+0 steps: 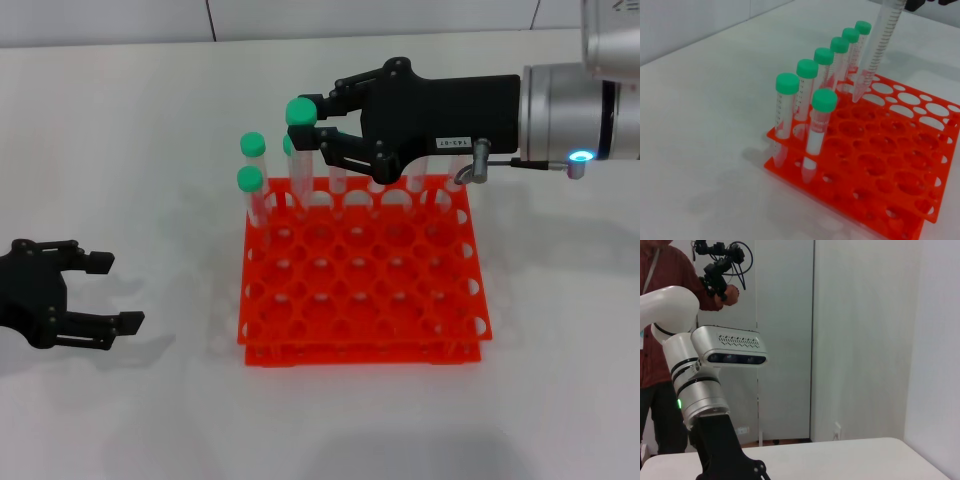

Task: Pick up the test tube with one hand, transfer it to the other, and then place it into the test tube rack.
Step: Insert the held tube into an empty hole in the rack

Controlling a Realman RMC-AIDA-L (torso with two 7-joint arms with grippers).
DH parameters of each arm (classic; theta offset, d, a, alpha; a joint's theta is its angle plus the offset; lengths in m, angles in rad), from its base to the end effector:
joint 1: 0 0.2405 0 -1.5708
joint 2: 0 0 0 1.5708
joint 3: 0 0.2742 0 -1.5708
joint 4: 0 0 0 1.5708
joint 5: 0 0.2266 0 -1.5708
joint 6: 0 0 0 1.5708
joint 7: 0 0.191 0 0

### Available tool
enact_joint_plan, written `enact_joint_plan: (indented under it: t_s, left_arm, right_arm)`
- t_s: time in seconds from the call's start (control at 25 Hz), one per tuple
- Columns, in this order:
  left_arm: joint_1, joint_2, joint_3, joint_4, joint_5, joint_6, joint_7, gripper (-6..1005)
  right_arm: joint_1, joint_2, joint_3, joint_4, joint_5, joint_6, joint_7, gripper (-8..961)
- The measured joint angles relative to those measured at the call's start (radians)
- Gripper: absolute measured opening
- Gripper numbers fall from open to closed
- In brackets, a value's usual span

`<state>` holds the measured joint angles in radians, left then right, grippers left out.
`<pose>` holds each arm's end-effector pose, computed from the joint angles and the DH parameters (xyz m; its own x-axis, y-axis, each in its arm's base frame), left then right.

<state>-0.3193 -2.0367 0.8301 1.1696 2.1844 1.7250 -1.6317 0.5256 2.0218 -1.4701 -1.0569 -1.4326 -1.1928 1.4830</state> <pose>-0.3094 0.3201 0.0199 0.8989 0.4058 0.1650 0.4349 -0.8718 -0.2252 0.1109 0.3961 -0.0663 0.8504 0.0267 -0.5255 -0.1098 -0.9677 -0.2268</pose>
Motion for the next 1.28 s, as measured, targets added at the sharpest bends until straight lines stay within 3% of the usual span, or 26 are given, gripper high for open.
enact_joint_plan:
  t_s: [0.72, 1.28]
  left_arm:
    - [-0.011, -0.012, 0.004, -0.011, 0.002, -0.006, 0.028, 874]
    - [-0.011, -0.015, 0.006, -0.011, 0.002, -0.007, 0.034, 874]
  right_arm:
    - [0.021, 0.003, -0.127, 0.055, 0.083, 0.140, -0.013, 251]
    - [0.048, 0.005, -0.153, 0.125, 0.127, 0.171, -0.052, 252]
